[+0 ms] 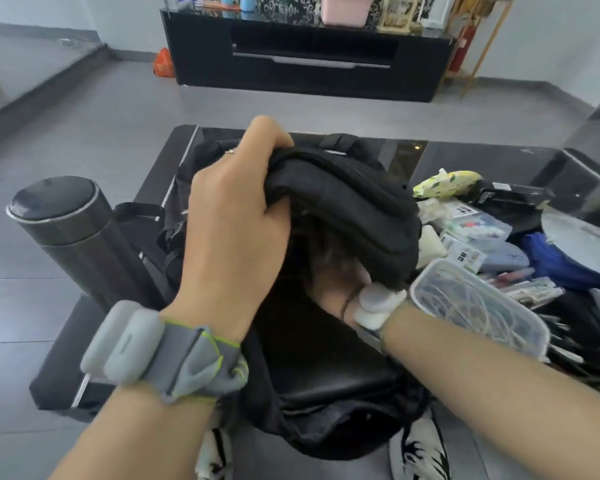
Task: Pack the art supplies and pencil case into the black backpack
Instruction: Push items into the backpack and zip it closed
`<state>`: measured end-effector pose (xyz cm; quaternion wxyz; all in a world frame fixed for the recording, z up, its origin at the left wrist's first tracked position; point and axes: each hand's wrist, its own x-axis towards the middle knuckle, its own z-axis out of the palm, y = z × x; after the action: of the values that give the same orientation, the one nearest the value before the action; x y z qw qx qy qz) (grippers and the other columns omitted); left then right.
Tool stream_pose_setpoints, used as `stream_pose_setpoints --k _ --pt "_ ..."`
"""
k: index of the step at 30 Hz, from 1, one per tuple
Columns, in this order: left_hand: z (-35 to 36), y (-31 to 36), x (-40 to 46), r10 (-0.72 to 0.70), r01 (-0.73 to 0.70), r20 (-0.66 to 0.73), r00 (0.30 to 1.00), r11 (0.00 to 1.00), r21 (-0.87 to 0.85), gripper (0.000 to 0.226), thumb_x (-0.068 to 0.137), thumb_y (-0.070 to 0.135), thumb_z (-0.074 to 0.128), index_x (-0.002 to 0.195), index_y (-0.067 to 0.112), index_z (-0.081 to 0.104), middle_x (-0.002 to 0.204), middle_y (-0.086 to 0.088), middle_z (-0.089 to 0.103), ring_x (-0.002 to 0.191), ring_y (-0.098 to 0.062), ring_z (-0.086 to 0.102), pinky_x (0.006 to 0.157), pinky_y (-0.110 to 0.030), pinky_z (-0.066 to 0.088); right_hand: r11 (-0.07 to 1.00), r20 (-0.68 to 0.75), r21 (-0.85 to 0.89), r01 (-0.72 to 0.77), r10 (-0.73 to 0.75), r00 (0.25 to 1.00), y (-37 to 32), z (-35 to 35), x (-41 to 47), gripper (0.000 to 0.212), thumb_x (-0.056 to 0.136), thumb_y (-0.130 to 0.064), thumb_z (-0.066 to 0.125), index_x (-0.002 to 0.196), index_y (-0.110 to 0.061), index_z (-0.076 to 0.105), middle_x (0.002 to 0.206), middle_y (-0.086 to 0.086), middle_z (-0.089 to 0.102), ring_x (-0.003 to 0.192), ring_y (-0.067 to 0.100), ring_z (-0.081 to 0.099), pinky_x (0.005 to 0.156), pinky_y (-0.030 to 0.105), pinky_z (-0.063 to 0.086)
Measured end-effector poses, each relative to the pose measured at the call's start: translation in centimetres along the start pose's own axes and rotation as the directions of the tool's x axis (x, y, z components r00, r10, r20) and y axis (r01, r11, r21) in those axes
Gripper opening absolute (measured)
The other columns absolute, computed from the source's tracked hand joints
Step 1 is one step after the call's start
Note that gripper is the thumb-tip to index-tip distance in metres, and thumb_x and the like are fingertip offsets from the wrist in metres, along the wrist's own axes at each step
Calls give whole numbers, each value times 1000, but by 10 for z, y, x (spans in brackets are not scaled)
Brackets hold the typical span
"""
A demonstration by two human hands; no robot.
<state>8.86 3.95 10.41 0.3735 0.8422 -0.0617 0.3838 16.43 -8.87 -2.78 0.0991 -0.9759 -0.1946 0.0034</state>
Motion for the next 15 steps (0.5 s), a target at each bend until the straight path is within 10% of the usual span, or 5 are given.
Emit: stream_pose_setpoints --k 4,8,15 --pt "0 -1 -3 -34 33 -40 999 999 -12 31 77 -5 46 102 6 61 79 -1 64 76 -20 57 69 -30 44 957 -98 -267 113 -143 985 42 -18 -76 54 78 -38 53 125 -11 60 116 13 61 115 37 53 105 46 38" --pt "0 -3 1 -62 63 -72 995 998 4 29 78 -5 46 100 7 61 76 -3 62 75 -24 55 68 -32 43 972 -119 -220 -77 51 992 102 -48 -105 59 72 -50 51 120 -17 59 110 11 56 107 36 53 91 45 44" --pt "1 -4 2 -61 60 -64 996 998 -17 30 77 -7 45 99 6 60 76 -6 62 74 -27 56 69 -40 46 920 232 -177 -349 384 894 158 -71 -111 110 57 -89 48 148 -51 1 148 4 26 139 29 27 111 52 28"
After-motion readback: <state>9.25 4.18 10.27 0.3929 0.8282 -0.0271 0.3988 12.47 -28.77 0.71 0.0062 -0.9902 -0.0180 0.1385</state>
